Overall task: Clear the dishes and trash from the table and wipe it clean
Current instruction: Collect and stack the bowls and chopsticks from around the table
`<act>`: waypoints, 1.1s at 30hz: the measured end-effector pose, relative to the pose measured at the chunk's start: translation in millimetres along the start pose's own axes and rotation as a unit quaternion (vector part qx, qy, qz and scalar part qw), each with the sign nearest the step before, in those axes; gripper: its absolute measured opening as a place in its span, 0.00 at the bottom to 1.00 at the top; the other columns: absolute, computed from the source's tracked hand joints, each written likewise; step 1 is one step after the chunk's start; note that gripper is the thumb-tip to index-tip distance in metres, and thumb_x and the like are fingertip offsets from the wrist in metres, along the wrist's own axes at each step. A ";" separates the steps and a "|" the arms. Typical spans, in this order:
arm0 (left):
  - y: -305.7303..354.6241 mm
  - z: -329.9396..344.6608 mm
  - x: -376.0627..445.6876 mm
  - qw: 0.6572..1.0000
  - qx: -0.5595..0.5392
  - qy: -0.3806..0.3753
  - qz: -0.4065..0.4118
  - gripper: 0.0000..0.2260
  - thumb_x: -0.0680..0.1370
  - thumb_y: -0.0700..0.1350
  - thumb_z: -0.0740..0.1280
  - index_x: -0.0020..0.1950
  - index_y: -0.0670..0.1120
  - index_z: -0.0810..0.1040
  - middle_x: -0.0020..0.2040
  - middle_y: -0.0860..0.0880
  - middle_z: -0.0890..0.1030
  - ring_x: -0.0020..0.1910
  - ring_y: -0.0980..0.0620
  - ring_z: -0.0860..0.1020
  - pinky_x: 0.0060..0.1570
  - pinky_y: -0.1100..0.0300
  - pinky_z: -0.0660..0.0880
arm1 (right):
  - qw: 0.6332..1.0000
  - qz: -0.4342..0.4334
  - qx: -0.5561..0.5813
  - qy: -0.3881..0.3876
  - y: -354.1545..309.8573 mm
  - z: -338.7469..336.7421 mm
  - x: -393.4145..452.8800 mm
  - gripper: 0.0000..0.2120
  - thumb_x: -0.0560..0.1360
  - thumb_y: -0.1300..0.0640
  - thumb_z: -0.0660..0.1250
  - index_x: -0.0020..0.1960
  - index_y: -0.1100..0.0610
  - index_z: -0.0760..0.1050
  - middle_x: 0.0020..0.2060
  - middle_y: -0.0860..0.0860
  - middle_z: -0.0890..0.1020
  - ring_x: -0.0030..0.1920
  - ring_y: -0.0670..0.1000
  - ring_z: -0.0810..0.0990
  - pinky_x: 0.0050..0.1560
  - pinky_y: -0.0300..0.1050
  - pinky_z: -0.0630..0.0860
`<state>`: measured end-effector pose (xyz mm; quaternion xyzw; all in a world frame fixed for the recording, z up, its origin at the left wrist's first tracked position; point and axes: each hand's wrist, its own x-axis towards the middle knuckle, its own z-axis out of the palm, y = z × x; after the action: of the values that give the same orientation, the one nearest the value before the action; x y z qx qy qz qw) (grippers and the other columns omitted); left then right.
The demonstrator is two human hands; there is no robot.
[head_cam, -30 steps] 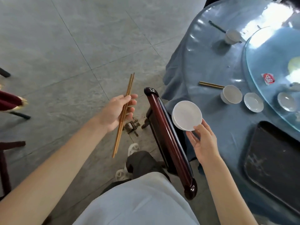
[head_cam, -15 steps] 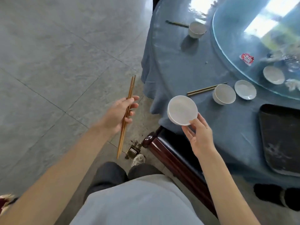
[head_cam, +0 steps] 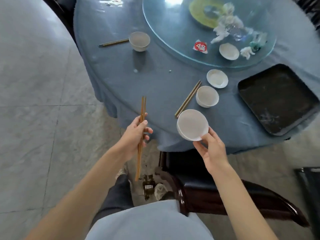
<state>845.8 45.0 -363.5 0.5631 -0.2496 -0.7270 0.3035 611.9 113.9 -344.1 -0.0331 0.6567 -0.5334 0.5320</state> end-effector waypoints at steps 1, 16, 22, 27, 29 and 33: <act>9.9 -6.6 9.5 1.000 0.006 -0.004 -0.016 0.08 0.86 0.45 0.59 0.61 0.53 0.75 0.36 0.51 0.79 0.28 0.55 0.72 0.25 0.63 0.66 | 1.000 -0.003 0.016 0.022 0.4 9.9 0.1 0.19 0.79 0.65 0.67 0.67 0.50 0.80 0.61 0.50 0.85 0.58 0.52 0.85 0.45 0.42 0.84; 95.1 -10.9 118.0 0.973 0.174 -0.149 0.002 0.11 0.86 0.49 0.59 0.67 0.59 0.73 0.46 0.48 0.80 0.35 0.50 0.79 0.37 0.54 0.80 | 0.982 -0.069 0.092 0.152 -33.4 80.4 14.7 0.21 0.80 0.68 0.64 0.67 0.51 0.80 0.58 0.48 0.85 0.57 0.49 0.84 0.44 0.41 0.83; 102.4 38.0 166.3 0.967 0.223 -0.121 0.035 0.08 0.85 0.45 0.63 0.61 0.50 0.79 0.45 0.46 0.76 0.38 0.51 0.76 0.36 0.59 0.79 | 0.970 -0.081 0.110 0.200 -63.4 67.7 59.7 0.23 0.80 0.69 0.61 0.71 0.51 0.77 0.57 0.48 0.83 0.53 0.49 0.83 0.41 0.39 0.83; 98.1 88.5 217.8 0.951 0.290 -0.096 0.052 0.05 0.82 0.40 0.66 0.54 0.45 0.80 0.44 0.47 0.79 0.39 0.53 0.78 0.39 0.64 0.79 | 0.965 -0.067 0.123 0.220 -85.4 51.5 120.8 0.27 0.79 0.70 0.62 0.74 0.51 0.74 0.59 0.51 0.83 0.48 0.48 0.85 0.38 0.40 0.83; 92.5 108.7 235.3 0.938 0.333 -0.081 0.055 0.05 0.81 0.40 0.67 0.54 0.44 0.82 0.43 0.48 0.80 0.38 0.54 0.79 0.42 0.62 0.80 | 0.965 -0.056 0.122 0.225 -91.1 46.3 144.7 0.27 0.78 0.70 0.63 0.74 0.51 0.75 0.60 0.53 0.82 0.49 0.50 0.85 0.38 0.39 0.83; 79.2 144.9 260.7 0.907 0.415 -0.036 0.056 0.04 0.78 0.43 0.69 0.49 0.46 0.83 0.40 0.50 0.82 0.34 0.54 0.80 0.45 0.55 0.83 | 0.972 -0.035 0.098 0.213 -92.8 36.8 178.9 0.24 0.78 0.69 0.67 0.70 0.51 0.77 0.63 0.54 0.80 0.58 0.55 0.83 0.42 0.42 0.84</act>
<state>670.6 -195.0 -446.7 0.5966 -0.5704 -0.5598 0.0731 513.1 -59.6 -389.6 0.1102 0.6981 -0.6082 0.3614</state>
